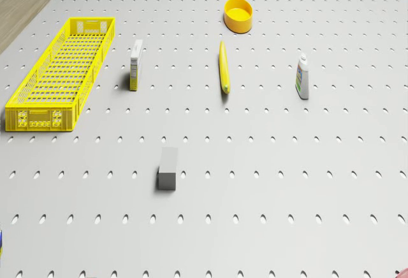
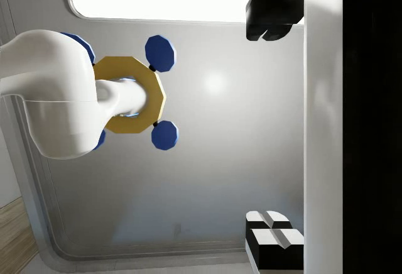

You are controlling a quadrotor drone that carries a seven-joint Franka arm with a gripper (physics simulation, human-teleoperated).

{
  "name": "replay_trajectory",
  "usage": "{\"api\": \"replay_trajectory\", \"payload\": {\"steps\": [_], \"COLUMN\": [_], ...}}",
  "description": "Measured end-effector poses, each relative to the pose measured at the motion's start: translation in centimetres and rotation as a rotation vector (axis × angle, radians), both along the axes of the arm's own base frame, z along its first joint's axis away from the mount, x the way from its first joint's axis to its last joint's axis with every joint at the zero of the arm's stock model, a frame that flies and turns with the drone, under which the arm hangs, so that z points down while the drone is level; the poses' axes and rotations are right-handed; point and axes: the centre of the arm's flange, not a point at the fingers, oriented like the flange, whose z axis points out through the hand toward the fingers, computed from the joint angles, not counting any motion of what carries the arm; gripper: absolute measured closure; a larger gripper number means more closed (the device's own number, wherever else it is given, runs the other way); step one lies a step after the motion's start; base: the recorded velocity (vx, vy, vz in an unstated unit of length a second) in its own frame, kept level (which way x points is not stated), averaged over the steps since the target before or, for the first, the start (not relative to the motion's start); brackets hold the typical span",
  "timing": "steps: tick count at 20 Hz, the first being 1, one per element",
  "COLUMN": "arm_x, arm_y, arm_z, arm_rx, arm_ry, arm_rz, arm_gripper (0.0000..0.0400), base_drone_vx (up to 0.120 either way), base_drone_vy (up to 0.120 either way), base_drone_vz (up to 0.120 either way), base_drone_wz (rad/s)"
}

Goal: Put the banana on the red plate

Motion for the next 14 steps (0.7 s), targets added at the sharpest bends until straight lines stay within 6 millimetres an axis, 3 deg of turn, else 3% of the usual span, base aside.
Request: {"api": "replay_trajectory", "payload": {"steps": [4, 7, 11, 14], "arm_x": [0.0, 0.0, 0.2, 0.4], "arm_y": [2.2, 4.6, 7.2, 6.8], "arm_z": [-0.9, -2.7, -7.9, -13.0], "arm_rx": [-0.240, -0.541, -1.137, -1.654], "arm_ry": [-0.002, -0.003, -0.003, -0.002], "arm_rz": [-0.007, -0.017, -0.036, -0.054], "arm_gripper": [0.0000, 0.0000, 0.0000, 0.0000], "base_drone_vx": [0.120, 0.120, 0.070, 0.080], "base_drone_vy": [-0.120, -0.120, -0.120, -0.120], "base_drone_vz": [0.000, 0.000, 0.000, 0.000], "base_drone_wz": [0.000, 0.000, 0.000, 0.000]}}
